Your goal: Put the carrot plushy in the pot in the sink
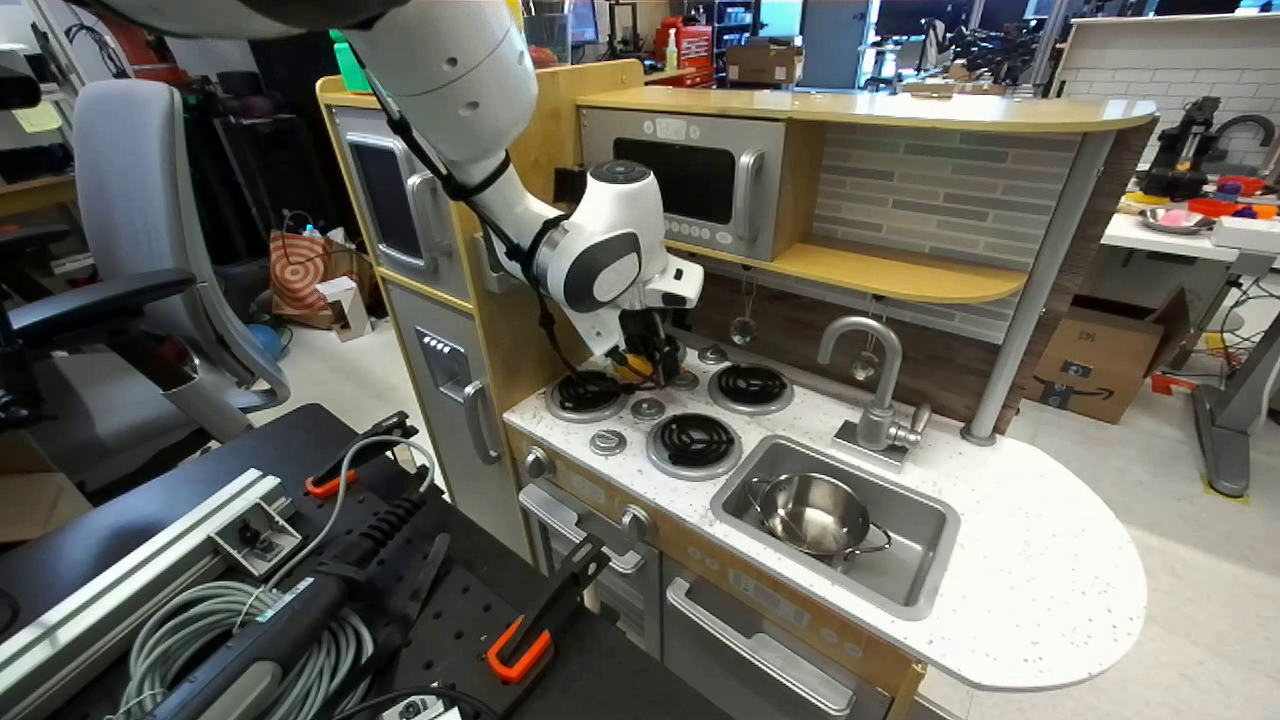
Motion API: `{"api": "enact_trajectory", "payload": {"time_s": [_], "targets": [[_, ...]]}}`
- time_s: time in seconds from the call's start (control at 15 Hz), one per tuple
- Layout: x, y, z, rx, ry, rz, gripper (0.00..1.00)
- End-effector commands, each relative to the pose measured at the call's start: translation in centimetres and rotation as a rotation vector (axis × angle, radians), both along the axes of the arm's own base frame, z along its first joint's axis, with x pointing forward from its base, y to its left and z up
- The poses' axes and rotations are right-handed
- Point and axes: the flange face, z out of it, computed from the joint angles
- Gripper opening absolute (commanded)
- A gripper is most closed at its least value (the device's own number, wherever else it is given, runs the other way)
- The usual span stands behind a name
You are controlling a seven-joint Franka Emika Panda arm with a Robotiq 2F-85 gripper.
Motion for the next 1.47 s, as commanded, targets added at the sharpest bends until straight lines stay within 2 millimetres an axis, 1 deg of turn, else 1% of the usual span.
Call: {"api": "enact_trajectory", "payload": {"time_s": [0.0,0.13,0.2,0.27,0.33,0.4,0.53,0.6,0.73,0.87,0.93,1.0,1.13,1.2,1.27,1.4], "targets": [[2.3,0.6,-1.0,-0.019,-0.066,-0.005,1.00],[2.8,0.6,-1.2,-0.015,-0.079,-0.008,1.00],[3.0,0.7,-1.2,-0.011,-0.087,-0.009,0.85],[3.2,0.8,-1.3,-0.006,-0.092,-0.009,0.72],[3.4,0.8,-1.3,-0.002,-0.096,-0.011,0.66],[3.5,0.8,-1.3,0.003,-0.098,-0.014,0.56],[3.7,0.7,-1.3,0.017,-0.096,-0.031,0.42],[3.8,0.5,-1.4,0.026,-0.090,-0.045,0.34],[3.8,-0.1,-1.5,0.045,-0.071,-0.080,0.18],[3.7,-1.2,-2.0,0.057,-0.045,-0.129,0.05],[3.5,-2.1,-2.1,0.063,-0.031,-0.158,0.00],[3.5,-2.8,-2.1,0.072,-0.011,-0.184,0.00],[3.2,-5.2,-1.9,0.099,0.026,-0.264,0.00],[3.0,-6.3,-1.4,0.111,0.024,-0.298,0.01],[3.0,-7.8,-0.5,0.123,0.006,-0.339,0.01],[3.3,-11.4,1.4,0.136,-0.046,-0.423,0.01]]}}
